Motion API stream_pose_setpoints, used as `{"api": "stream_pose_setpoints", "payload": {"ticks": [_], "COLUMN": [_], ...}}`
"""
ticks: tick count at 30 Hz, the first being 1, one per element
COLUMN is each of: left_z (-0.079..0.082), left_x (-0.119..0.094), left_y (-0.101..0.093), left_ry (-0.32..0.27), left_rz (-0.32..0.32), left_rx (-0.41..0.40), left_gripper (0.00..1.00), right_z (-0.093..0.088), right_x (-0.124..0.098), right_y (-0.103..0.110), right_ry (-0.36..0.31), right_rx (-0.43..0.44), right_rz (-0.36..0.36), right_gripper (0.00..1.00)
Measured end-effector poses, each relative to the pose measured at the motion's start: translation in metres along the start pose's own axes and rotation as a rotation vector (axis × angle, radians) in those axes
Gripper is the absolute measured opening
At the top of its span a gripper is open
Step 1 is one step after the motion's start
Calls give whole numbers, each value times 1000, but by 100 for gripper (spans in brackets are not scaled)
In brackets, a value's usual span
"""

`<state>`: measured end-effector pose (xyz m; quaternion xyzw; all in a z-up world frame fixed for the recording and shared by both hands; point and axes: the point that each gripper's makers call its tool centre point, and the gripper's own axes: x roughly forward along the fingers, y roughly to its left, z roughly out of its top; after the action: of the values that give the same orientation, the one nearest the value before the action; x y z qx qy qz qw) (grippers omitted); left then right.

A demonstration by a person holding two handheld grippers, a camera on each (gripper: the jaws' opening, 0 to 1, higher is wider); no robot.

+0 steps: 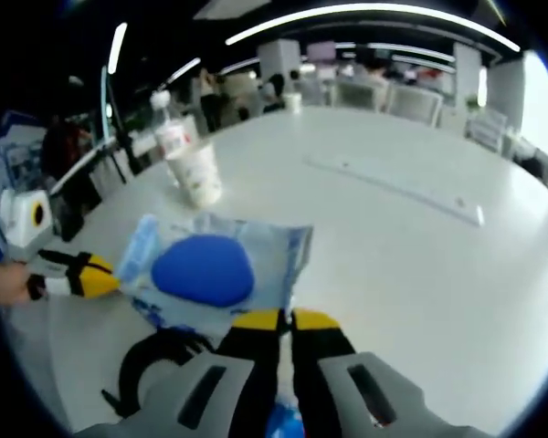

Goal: Arrange the tabletop items into an orderly group along one side of the table until the central work area is clear of visible clutter.

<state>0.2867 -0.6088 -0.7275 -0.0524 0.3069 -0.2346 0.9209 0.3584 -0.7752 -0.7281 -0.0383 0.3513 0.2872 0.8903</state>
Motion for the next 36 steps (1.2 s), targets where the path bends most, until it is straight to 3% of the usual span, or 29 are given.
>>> {"api": "stream_pose_setpoints", "payload": {"ticks": [12,19,28,36], "left_z": [18,24,39,53], "left_x": [-4,-2,10,21], "left_y": [11,6,-1,-1], "left_ry": [-29,-26,-16,-24], "left_rz": [6,-18,-68,-80], "left_rx": [12,29,82,125], "left_gripper": [0,0,0,0], "right_z": [12,15,16,17], "right_x": [-20,-40,-61,-70], "right_y": [9,12,6,3], "right_ry": [-47,-67,-75,-112], "right_rx": [32,26,33,98], "right_rz": [7,-6,-45,-29], "right_gripper": [0,0,0,0]}}
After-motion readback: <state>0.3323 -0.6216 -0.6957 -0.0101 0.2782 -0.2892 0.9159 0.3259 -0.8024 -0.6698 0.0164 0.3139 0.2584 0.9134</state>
